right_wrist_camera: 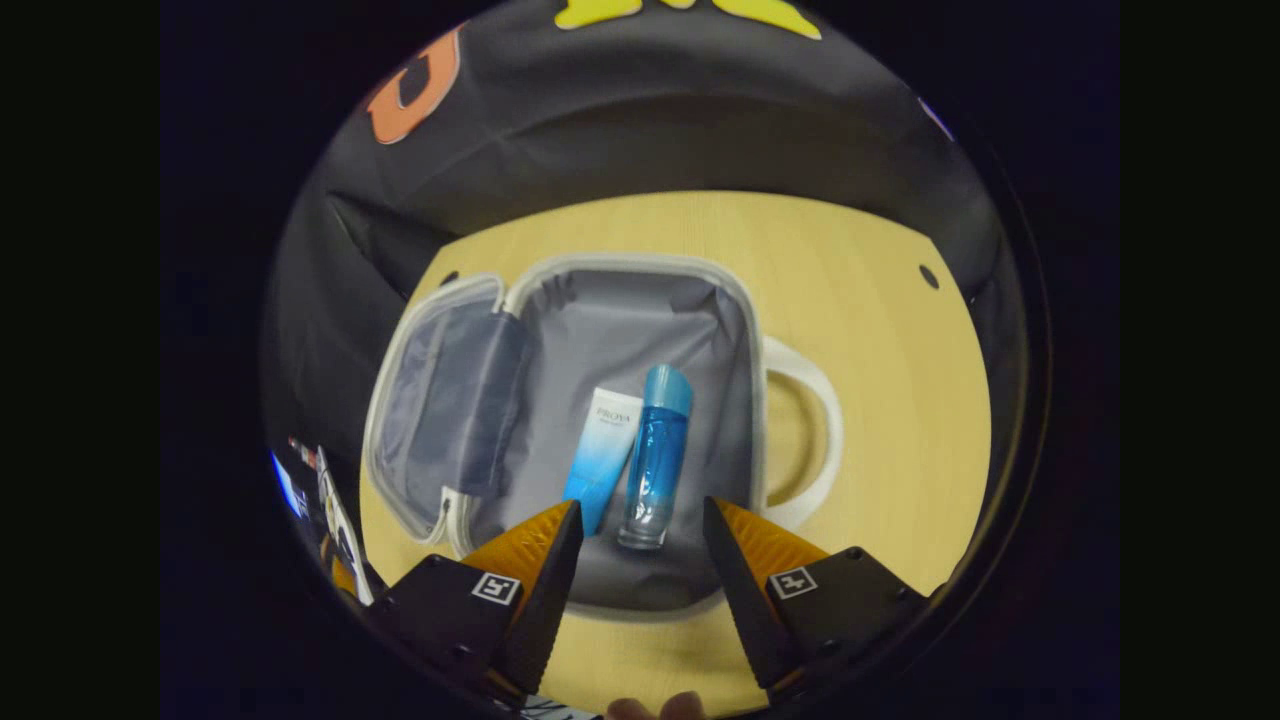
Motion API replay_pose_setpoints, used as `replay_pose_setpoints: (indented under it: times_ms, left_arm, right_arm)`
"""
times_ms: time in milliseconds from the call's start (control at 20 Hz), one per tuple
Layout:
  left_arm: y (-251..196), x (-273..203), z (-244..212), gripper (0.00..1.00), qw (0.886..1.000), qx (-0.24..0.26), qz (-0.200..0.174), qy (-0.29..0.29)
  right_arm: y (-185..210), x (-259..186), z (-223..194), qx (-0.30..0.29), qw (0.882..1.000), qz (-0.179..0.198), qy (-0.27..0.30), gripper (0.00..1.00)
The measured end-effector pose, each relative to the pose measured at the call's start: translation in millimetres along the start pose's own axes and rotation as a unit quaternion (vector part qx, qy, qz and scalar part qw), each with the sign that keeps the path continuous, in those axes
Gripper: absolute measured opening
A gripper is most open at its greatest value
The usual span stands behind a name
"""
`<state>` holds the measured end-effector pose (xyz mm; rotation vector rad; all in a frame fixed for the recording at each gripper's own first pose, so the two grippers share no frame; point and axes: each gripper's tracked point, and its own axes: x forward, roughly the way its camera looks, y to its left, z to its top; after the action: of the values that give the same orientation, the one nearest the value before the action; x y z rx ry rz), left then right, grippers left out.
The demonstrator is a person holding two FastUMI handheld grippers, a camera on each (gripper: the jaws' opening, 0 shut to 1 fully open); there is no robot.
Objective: First open the suitcase, pack the skin care products into it, and then close the suitcase.
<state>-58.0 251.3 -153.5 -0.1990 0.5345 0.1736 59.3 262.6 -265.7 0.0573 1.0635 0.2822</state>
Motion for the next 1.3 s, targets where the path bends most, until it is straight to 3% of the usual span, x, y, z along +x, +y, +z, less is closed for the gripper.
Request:
replay_pose_setpoints:
  times_ms: [200, 350, 500, 550, 800, 1000, 1050, 1100, 1150, 1300]
  left_arm:
    - [40, 7, 48, 0.97, 0.995, -0.028, 0.009, -0.097]
    - [68, 32, 48, 0.97, 0.994, -0.05, 0.008, -0.094]
    - [81, 66, 53, 0.97, 0.988, -0.092, -0.039, -0.121]
    - [86, 82, 47, 0.97, 0.987, -0.108, -0.047, -0.11]
    - [122, 155, 14, 0.97, 0.981, -0.18, -0.049, -0.052]
    - [133, 190, 8, 0.96, 0.962, -0.265, -0.068, -0.028]
    - [133, 200, 7, 0.84, 0.959, -0.273, -0.071, -0.024]
    - [132, 207, 7, 0.94, 0.956, -0.284, -0.075, -0.016]
    - [133, 215, 6, 0.92, 0.954, -0.29, -0.073, -0.007]
    - [135, 237, -2, 0.68, 0.956, -0.287, -0.06, 0.023]
  right_arm:
    - [-13, -56, 2, -0.03, 0.998, 0.017, -0.059, 0.72]
    - [-31, -93, 0, -0.06, 0.993, 0.017, -0.098, 0.72]
    - [-49, -125, 3, -0.095, 0.985, 0.004, -0.141, 0.69]
    - [-52, -138, 5, -0.101, 0.982, 0.004, -0.16, 0.72]
    - [-69, -191, 12, -0.104, 0.966, 0.002, -0.235, 0.72]
    - [-101, -196, -5, -0.052, 0.975, -0.016, -0.214, 0.7]
    - [-107, -193, -6, -0.045, 0.975, -0.024, -0.215, 0.72]
    - [-112, -194, -7, -0.043, 0.975, -0.03, -0.216, 0.72]
    - [-115, -195, -10, -0.042, 0.975, -0.034, -0.217, 0.72]
    - [-124, -203, -10, -0.037, 0.973, -0.046, -0.222, 0.72]
